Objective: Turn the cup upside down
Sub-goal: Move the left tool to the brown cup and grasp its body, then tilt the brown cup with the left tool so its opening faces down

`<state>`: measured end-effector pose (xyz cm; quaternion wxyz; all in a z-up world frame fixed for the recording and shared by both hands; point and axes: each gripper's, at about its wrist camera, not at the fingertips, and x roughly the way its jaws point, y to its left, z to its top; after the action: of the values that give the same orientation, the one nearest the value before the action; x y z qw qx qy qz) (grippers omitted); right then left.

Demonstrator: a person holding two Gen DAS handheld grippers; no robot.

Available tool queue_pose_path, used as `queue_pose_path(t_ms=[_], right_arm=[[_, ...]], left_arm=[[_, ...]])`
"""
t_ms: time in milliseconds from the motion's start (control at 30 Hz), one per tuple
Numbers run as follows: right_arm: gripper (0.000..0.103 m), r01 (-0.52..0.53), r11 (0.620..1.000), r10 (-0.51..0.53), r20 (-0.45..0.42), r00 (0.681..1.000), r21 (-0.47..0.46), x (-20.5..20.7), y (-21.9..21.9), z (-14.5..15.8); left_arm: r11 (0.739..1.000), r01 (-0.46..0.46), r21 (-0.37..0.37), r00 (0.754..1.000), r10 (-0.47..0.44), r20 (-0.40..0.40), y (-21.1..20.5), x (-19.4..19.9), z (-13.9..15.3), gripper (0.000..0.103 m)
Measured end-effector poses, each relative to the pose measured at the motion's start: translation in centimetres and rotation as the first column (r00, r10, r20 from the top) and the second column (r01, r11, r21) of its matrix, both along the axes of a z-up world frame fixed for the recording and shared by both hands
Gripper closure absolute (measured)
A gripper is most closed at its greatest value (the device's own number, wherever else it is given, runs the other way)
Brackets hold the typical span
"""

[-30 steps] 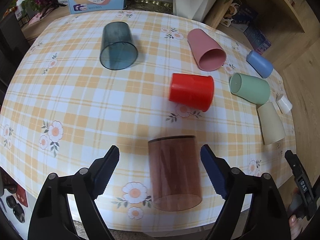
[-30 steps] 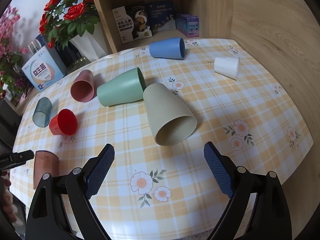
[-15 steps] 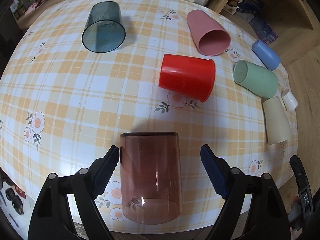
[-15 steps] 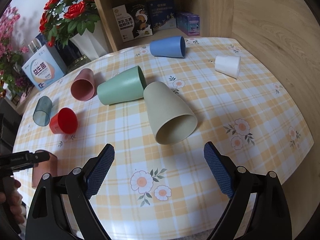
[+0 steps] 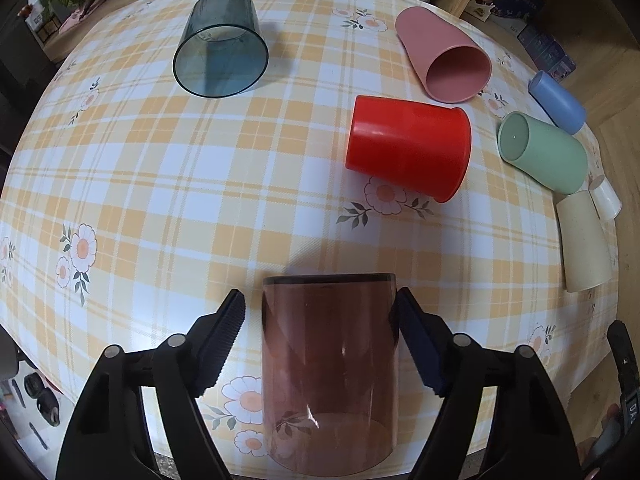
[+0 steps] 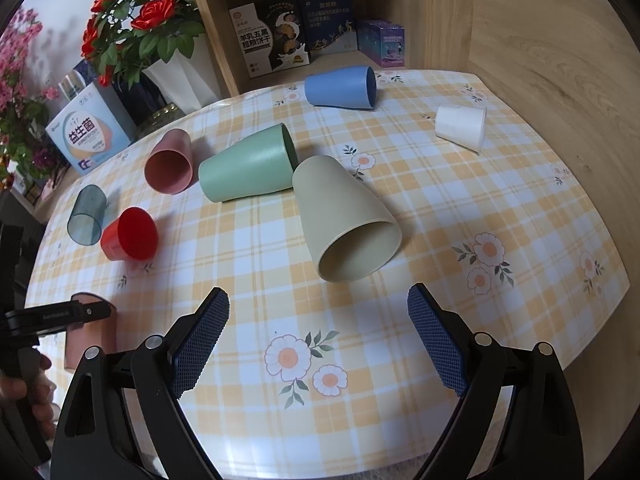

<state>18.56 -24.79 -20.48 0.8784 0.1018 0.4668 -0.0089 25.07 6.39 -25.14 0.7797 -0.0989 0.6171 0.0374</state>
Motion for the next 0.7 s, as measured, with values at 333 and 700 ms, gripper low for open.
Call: queue_pose_path(t_ms=[333, 700], right_arm=[[0.015, -0.002, 1.0, 0.002, -0.006, 1.0, -0.002, -0.1, 0.1, 0.0], [0.015, -0.008, 1.0, 0.008, -0.009, 1.0, -0.011, -0.5, 0.5, 0.2]], left_arm=[[0.999, 0.023, -0.029, 0.999, -0.022, 0.037, 0.3, -1.6, 0.4, 0.041], [0.997, 0.061, -0.043, 0.987, -0.054, 0.15, 1.1, -5.0, 4.1, 0.042]])
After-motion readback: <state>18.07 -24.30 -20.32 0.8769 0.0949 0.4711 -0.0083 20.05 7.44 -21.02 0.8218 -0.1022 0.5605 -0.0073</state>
